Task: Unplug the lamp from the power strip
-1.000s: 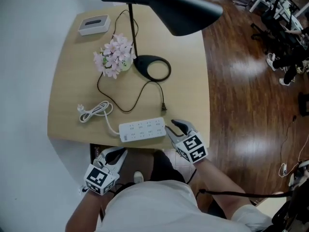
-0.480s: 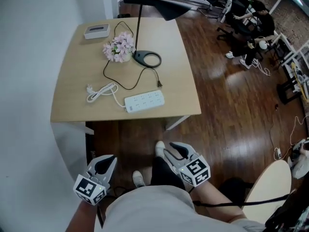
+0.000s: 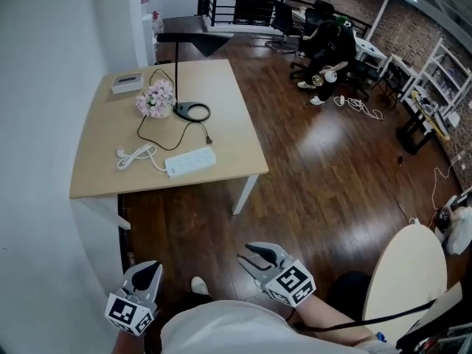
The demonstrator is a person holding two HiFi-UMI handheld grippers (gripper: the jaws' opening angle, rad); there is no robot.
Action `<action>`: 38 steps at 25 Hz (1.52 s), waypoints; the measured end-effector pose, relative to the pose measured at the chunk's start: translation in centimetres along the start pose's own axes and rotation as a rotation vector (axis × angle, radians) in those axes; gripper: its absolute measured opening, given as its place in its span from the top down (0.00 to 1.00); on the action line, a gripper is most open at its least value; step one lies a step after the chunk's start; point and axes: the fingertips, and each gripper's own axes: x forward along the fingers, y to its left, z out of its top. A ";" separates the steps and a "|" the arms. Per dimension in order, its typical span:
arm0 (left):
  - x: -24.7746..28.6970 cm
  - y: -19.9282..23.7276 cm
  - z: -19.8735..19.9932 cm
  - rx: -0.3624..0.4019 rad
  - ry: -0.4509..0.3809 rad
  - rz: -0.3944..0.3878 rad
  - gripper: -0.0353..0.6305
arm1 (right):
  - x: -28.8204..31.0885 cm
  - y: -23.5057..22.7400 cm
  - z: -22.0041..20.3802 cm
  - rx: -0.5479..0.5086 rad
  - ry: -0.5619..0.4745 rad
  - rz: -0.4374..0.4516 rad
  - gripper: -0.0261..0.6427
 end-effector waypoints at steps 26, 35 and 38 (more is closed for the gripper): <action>-11.5 -20.3 -1.2 0.017 -0.025 -0.046 0.90 | -18.6 14.0 -6.9 -0.017 -0.042 0.014 0.75; -16.4 -19.7 -2.4 0.010 -0.032 -0.055 0.89 | -16.8 19.1 -6.1 -0.019 -0.054 0.020 0.75; -17.3 -19.1 -3.0 0.007 -0.024 -0.063 0.89 | -16.2 20.0 -5.9 -0.019 -0.046 0.016 0.75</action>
